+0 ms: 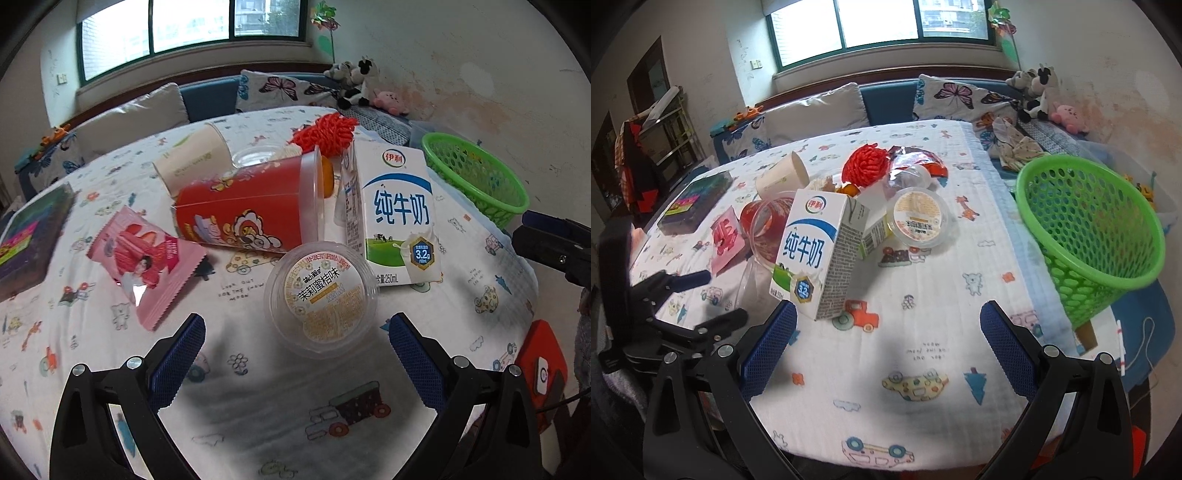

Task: Collect trash
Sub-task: 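Grasp the white milk carton with the right tool while the left tool grasps the clear jelly cup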

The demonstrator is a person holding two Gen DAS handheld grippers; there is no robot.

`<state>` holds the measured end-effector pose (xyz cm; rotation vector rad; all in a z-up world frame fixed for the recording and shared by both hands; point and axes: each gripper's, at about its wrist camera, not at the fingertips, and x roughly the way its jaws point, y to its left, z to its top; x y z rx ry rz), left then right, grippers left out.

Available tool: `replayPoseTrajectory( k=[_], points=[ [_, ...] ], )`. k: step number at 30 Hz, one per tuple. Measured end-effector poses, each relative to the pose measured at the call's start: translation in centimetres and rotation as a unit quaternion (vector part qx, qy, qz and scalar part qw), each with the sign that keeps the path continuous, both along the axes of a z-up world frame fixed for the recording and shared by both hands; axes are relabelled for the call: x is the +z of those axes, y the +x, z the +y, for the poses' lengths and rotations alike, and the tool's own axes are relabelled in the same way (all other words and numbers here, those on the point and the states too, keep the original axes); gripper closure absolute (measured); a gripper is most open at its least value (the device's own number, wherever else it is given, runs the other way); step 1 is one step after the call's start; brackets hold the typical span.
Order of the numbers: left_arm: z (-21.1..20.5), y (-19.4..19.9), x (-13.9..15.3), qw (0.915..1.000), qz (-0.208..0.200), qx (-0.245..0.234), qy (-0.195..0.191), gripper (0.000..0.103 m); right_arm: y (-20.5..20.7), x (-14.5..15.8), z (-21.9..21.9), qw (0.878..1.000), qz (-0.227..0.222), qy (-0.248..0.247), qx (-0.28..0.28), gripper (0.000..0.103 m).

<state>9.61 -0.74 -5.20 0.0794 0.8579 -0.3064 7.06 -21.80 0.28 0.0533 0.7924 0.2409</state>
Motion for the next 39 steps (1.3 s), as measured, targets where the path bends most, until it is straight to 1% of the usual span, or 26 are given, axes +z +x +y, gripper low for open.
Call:
replayPoseTrajectory(
  k=[6,12,14,15,16,20,21,22,28,31,35,37,39],
  points=[
    [0.7,2.1,-1.0,0.9984,0.036,-0.024,-0.037,0.006,1.2,-0.1,0.5,1.000,0.009,0.015,0.015,0.004],
    [0.7,2.7,-1.8,0.9962,0.050,-0.047,-0.053,0.008,2.5,-0.3,0.9,0.999,0.021,0.031,0.025,0.004],
    [0.8,2.8,-2.0,0.9956,0.053,-0.050,-0.059,0.014,2.8,-0.4,1.1,0.999,0.023,0.030,0.026,0.004],
    [0.7,2.8,-2.1,0.9952,0.054,-0.053,-0.062,0.020,2.9,-0.4,1.2,0.999,0.025,0.030,0.027,0.004],
    [0.7,2.9,-2.2,0.9950,0.057,-0.053,-0.062,0.024,3.1,-0.4,1.2,0.999,0.025,0.030,0.028,0.004],
    [0.6,2.9,-2.4,0.9941,0.058,-0.055,-0.073,0.032,3.5,-0.4,1.5,0.998,0.029,0.036,0.031,0.004],
    [0.7,2.9,-2.3,0.9940,0.057,-0.056,-0.074,0.037,3.7,-0.4,1.6,0.998,0.029,0.036,0.033,0.004],
    [0.6,2.9,-2.2,0.9938,0.058,-0.057,-0.075,0.040,3.9,-0.4,1.7,0.998,0.029,0.037,0.033,0.005],
    [1.0,1.7,-1.1,0.9955,0.035,-0.053,-0.070,0.040,4.9,-0.3,2.9,0.998,0.033,0.040,0.039,0.006],
    [1.4,1.1,-0.5,0.9957,0.032,-0.044,-0.074,0.040,5.6,-0.4,3.6,0.998,0.037,0.039,0.040,0.007],
    [2.6,0.4,0.3,0.9962,0.023,-0.027,-0.080,0.040,6.8,-0.8,4.3,0.997,0.049,0.051,0.036,0.009],
    [3.1,0.0,0.6,0.9966,0.017,-0.021,-0.077,0.040,7.5,-0.9,4.9,0.997,0.053,0.052,0.034,0.012],
    [3.7,-0.3,0.9,0.9968,0.011,-0.016,-0.077,0.040,8.2,-1.1,5.6,0.997,0.056,0.053,0.031,0.012]
  ],
)
